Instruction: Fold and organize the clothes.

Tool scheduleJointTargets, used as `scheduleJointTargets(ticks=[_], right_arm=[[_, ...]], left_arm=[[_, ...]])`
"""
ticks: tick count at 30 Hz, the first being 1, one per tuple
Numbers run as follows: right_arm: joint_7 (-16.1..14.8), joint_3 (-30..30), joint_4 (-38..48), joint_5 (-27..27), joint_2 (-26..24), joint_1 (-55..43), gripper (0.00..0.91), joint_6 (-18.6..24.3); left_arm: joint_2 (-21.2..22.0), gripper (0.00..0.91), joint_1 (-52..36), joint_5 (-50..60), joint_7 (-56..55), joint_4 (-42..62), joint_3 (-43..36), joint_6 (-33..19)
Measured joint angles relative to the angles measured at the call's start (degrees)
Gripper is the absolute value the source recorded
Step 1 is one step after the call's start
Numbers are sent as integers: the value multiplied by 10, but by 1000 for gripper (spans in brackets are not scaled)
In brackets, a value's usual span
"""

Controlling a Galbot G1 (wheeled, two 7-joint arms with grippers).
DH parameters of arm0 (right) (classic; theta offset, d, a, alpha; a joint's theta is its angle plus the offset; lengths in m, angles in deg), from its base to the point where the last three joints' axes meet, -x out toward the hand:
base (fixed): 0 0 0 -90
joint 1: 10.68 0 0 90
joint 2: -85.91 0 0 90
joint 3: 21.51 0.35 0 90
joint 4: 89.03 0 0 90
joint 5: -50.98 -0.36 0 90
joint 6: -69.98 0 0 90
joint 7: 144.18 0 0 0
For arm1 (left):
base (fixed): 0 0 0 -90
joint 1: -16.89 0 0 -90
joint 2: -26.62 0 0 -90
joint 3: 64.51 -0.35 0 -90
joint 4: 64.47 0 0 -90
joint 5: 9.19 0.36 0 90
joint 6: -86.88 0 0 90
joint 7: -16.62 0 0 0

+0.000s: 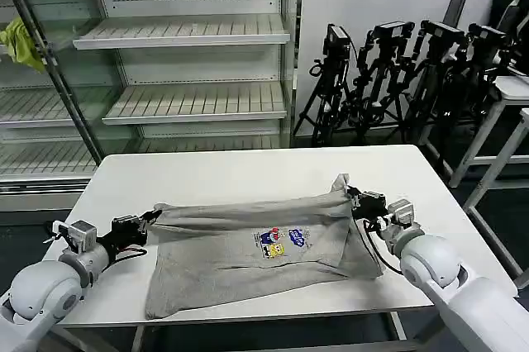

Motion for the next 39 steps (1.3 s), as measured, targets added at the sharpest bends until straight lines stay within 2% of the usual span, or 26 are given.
scheduleJointTargets(ticks=[16,39], right_arm=[[-19,8,2,12,-16,14,0,6],[-35,-1,-14,45,-35,44,0,-11]], left_arm=[[2,40,11,10,-1,2,-27,-1],[3,50,41,13,-1,-16,-12,-2]])
